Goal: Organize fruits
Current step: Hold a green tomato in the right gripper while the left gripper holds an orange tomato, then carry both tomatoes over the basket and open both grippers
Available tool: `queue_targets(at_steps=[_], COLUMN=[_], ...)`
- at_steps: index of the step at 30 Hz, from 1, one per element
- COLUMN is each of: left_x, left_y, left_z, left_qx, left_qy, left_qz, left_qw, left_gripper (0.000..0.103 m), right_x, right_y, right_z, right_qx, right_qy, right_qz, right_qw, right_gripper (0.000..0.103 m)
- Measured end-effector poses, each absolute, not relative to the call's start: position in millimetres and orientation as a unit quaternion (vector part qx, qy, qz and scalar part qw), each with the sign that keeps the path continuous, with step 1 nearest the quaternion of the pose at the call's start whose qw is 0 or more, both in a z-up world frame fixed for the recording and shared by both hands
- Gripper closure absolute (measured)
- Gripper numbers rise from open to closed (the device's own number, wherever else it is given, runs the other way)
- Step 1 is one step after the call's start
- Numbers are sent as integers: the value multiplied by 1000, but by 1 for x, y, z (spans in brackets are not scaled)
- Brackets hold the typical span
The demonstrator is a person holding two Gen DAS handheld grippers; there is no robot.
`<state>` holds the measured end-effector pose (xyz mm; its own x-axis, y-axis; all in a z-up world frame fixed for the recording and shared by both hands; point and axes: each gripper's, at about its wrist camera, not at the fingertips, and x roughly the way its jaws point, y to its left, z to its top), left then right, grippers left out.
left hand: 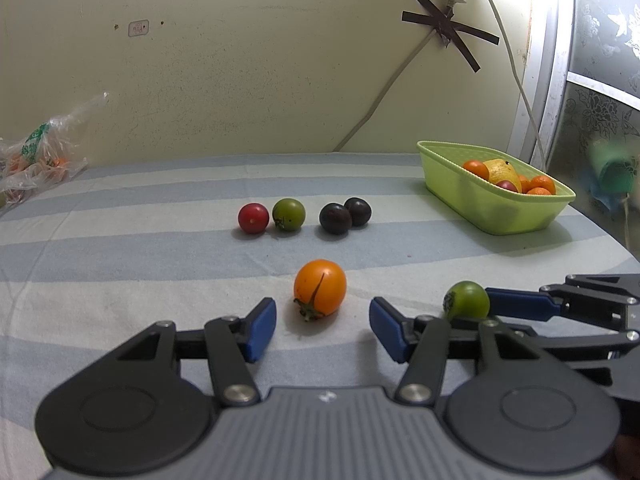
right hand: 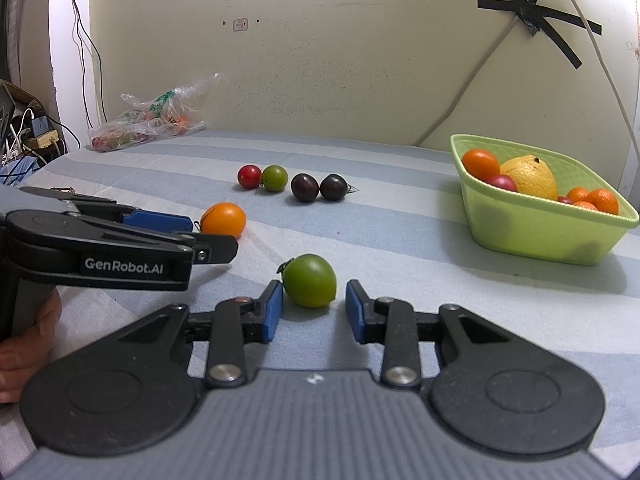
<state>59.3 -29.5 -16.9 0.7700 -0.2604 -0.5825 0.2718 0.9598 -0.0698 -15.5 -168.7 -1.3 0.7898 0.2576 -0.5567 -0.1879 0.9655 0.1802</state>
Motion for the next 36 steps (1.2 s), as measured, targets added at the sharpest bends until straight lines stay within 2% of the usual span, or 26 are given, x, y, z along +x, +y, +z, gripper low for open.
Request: queue_targets(at_steps=[19,21,22,23,25,26,30,36], left_x=[72,78,81,83,82,80,81,102], left_y=[-29,-33,-34,-36,-39,-41,-41,-82], left_z=[-15,-14,-15,-15,-16,-15,-10,28], left_qx=[-2,0,-1,4,18,21,-5,-9], left_qy=[319,321,326,326,324,322,331,297], left_qz=[-149,-145,-148,-144,-140,-139,-168,-225], left_qw=[936,936,934,934,936,936,929,928], left_gripper=[46,48,52,62,72,72,73,72], right_x=[-16,-15,-14,-13,-12,-13,-17,-13], right_y=[-168,-167,-167,-167,-165,-164,-169,-224], right_z=[-2,-2,-2,-1,-1,-1,4,17], right_qx=[58,58,60,60,56,54,45,67], right_qy=[303,304,304,304,304,303,284,223], right_qz=[118,118,120,123,131,136,141,65], right_qw=[944,944,943,943,942,942,947,970], right_gripper=[65,64,61,61,63,71,71,71])
